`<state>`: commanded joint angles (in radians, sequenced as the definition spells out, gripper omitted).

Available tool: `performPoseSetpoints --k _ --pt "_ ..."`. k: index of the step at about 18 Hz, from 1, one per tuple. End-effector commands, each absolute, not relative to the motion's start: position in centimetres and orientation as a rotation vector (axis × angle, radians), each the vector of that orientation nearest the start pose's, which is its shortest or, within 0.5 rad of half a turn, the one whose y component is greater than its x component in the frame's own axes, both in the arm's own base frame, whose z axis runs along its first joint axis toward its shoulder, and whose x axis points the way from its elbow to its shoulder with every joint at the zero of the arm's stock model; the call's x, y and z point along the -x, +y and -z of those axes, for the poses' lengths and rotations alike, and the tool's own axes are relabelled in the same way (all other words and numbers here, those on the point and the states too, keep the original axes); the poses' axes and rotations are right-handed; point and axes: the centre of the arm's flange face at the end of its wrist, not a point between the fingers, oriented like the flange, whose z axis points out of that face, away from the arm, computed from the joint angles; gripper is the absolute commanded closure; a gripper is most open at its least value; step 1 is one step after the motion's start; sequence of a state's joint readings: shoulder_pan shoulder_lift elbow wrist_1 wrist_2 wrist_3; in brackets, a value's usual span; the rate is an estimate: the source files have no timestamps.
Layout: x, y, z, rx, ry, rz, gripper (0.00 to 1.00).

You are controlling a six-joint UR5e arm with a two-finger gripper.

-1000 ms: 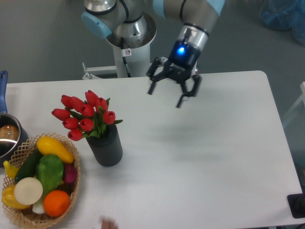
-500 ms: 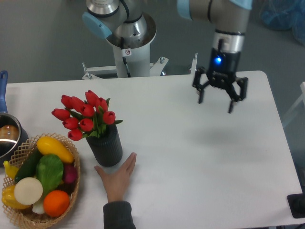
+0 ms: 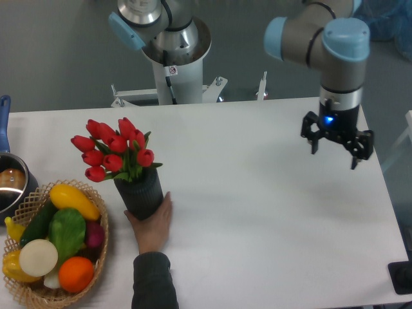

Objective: Insert the flowers into the vase

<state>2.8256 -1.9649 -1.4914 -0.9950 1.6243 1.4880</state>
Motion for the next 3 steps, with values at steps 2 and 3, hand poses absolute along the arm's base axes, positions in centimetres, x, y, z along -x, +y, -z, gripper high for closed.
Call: performPoseSetpoints --k 2,3 --pt "59.08 33.01 -37.41 3.109 0.357 -0.352 0.00" --pt "59.31 33.19 -37.19 3.112 0.356 -0.335 0.00"
